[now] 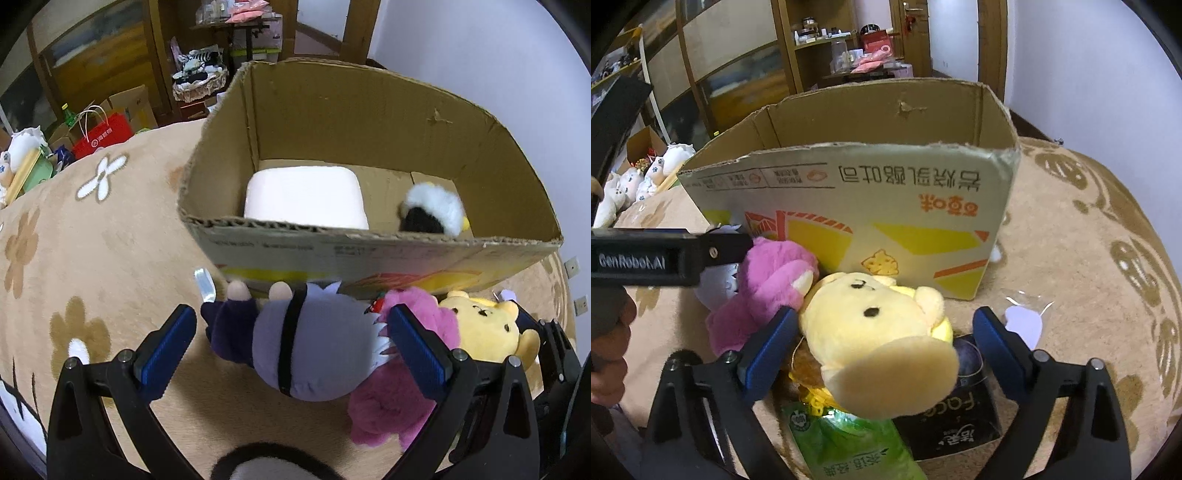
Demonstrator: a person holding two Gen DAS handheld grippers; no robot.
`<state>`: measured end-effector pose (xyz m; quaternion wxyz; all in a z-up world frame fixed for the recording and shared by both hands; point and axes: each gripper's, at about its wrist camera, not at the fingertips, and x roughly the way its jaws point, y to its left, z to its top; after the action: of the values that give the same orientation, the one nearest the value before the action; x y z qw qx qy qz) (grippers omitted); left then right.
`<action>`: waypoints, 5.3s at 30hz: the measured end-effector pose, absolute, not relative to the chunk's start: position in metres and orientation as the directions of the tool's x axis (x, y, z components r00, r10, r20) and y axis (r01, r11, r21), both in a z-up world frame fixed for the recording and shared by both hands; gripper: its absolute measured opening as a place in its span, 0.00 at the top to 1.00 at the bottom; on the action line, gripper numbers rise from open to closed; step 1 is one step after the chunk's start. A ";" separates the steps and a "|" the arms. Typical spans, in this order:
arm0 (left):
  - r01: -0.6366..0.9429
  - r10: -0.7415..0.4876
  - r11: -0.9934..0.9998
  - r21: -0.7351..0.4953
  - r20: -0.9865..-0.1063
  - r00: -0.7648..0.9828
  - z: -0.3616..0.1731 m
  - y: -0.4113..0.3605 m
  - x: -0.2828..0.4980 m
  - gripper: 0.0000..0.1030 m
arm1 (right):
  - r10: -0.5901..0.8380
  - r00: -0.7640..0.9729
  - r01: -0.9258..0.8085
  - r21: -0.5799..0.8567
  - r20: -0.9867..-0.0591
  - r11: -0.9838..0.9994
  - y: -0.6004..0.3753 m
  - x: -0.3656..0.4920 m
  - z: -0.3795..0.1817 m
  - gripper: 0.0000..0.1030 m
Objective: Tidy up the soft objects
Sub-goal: 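Grasp the purple-and-white plush doll with the left tool while the right tool grasps the yellow bear plush, then lift the doll with the left tool while the right tool carries the bear over the box, then open the left tool to drop the doll in the box while the right tool releases the bear, then withdraw both open tools from the box toward the pink plush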
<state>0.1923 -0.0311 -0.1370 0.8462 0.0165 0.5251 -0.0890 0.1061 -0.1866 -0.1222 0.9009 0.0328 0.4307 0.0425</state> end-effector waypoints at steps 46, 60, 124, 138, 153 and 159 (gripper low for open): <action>0.140 -0.045 0.990 0.035 -0.849 0.526 -0.107 -0.027 0.145 0.20 | 0.121 0.696 -0.035 0.136 -0.707 0.990 -0.203 0.077 -0.069 0.40; 0.102 -0.010 0.989 0.103 -0.654 0.757 -0.024 -0.019 0.093 0.20 | 0.126 0.816 -0.065 0.127 -0.564 0.990 -0.198 0.046 -0.014 0.39; 0.195 -0.133 0.979 0.060 -0.536 0.833 -0.028 -0.066 0.188 0.13 | 0.135 0.848 -0.028 0.212 -0.512 0.977 -0.215 0.120 -0.025 0.33; 0.171 -0.113 0.984 0.041 -0.597 0.794 -0.032 -0.059 0.190 0.02 | 0.141 0.839 -0.016 0.235 -0.526 0.972 -0.224 0.120 -0.032 0.19; 0.135 -0.082 0.990 0.028 -0.669 0.739 -0.022 -0.035 0.166 0.02 | 0.100 0.822 0.028 0.216 -0.561 0.976 -0.228 0.084 -0.026 0.10; 0.145 -0.081 0.989 0.029 -0.714 0.696 -0.021 -0.034 0.144 0.02 | 0.087 0.801 0.041 0.199 -0.593 0.979 -0.230 0.067 -0.025 0.10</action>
<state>0.1436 -0.0342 -0.0212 0.9198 0.0413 0.3853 -0.0614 0.0673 -0.2297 -0.0248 0.9435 0.1012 0.3153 0.0122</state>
